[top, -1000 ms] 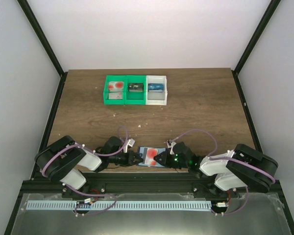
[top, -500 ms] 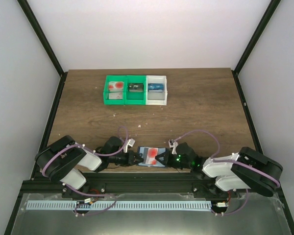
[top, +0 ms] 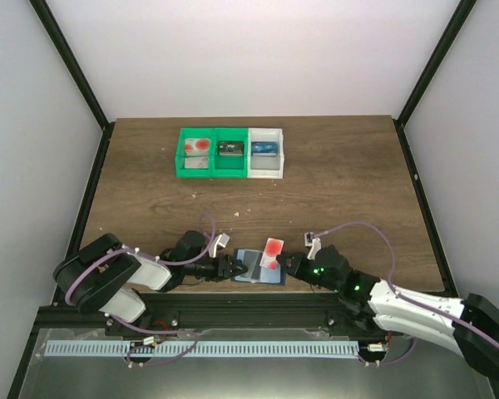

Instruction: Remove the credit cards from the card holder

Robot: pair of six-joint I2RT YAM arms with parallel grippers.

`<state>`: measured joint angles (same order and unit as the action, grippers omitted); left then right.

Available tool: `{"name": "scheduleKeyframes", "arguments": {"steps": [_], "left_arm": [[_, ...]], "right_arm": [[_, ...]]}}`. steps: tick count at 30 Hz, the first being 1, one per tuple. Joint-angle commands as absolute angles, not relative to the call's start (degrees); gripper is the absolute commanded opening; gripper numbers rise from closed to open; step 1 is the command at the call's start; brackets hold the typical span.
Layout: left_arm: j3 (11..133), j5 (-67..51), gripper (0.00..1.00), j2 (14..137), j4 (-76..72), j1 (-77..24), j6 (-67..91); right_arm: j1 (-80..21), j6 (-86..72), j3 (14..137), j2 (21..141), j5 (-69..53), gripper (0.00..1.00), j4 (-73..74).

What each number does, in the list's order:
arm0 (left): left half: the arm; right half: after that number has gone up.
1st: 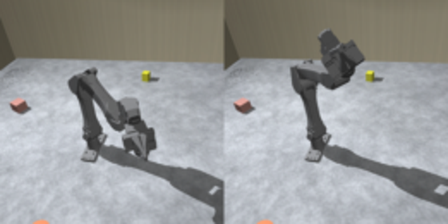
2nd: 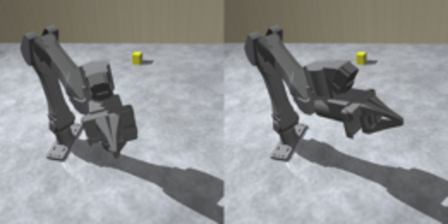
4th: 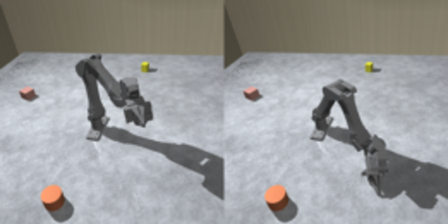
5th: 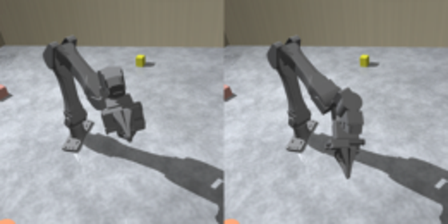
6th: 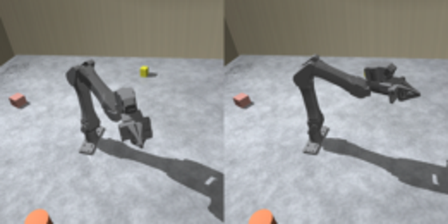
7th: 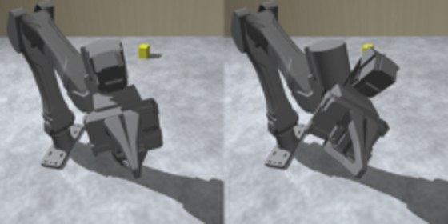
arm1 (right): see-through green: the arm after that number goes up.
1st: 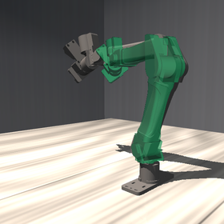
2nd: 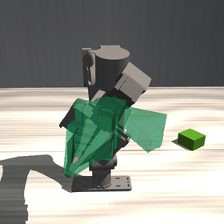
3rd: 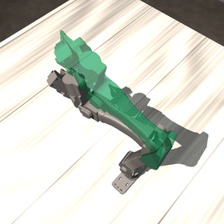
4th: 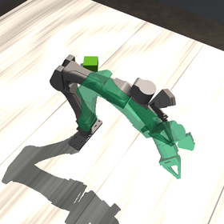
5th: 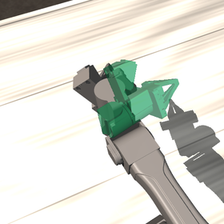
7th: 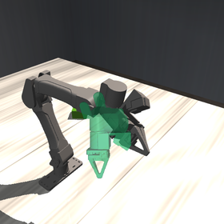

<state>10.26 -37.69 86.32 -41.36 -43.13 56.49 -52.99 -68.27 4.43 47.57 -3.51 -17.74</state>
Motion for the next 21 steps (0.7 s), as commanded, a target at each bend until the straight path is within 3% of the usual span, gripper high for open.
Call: {"name": "scheduleKeyframes", "arguments": {"steps": [1,4,10,14,21], "left_arm": [[10.9,-38.4,0.50,82.5,-40.5,-43.2,58.3],[10.3,-38.8,0.61,78.0,-42.8,-43.2,61.3],[11.1,-39.8,0.69,71.6,-41.8,-43.2,63.1],[10.5,-41.0,0.67,70.0,-45.8,-43.2,66.0],[10.4,-42.4,0.52,70.1,-50.4,-43.2,68.7]], "right_arm": [[-52.7,-69.4,4.0,41.3,0.8,0.00,-12.0],[-52.6,-69.9,3.7,38.2,0.2,0.00,-14.1],[-52.7,-70.3,5.2,35.8,-2.3,0.01,-18.3],[-52.7,-71.0,6.6,38.9,-6.4,0.00,-23.4],[-52.8,-72.7,8.1,47.0,-13.7,0.00,-34.3]]}}
